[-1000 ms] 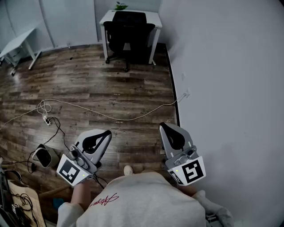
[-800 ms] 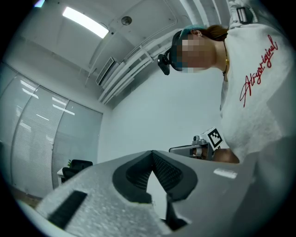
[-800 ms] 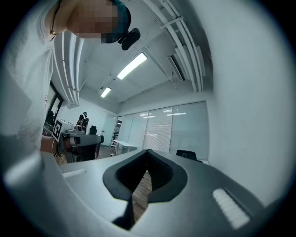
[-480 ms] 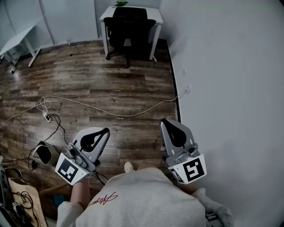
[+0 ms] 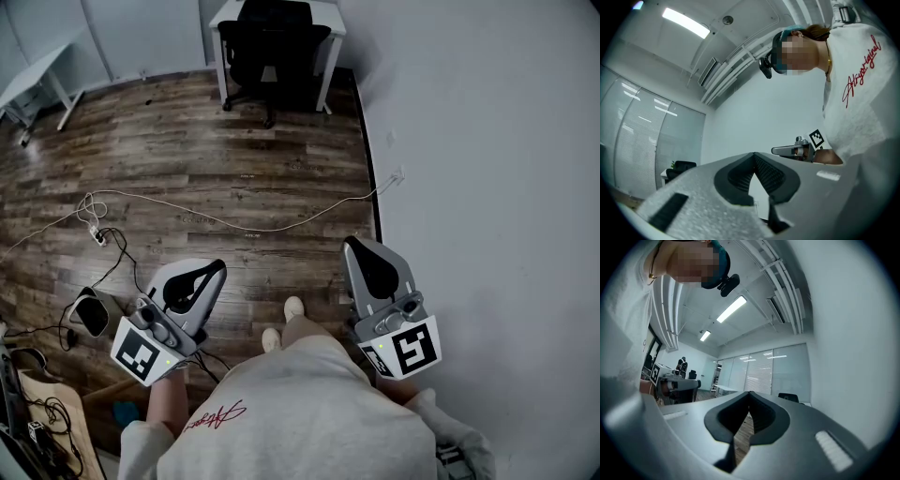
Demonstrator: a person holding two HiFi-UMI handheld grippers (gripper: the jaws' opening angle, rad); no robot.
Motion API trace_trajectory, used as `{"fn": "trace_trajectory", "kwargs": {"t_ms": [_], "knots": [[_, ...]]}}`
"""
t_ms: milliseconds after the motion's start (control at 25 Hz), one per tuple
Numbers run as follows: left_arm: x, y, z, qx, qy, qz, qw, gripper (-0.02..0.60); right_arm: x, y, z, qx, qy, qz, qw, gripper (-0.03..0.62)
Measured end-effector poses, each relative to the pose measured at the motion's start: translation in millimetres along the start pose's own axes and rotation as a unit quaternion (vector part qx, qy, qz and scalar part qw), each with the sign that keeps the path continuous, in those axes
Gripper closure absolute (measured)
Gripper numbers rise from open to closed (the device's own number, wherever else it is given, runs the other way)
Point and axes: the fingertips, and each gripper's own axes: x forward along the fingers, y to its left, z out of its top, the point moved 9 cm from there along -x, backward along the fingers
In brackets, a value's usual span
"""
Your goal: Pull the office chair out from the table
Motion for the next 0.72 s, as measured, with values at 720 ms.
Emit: {"fn": "trace_trajectory", "kwargs": {"t_ms": [720], "knots": [[2.8,24.2,0.0,0.017,0.004,0.011,0.9998,0.586,18.3,-15.2,-3.4,-0.008,-0.004,-0.012,1.000,0.595]]}}
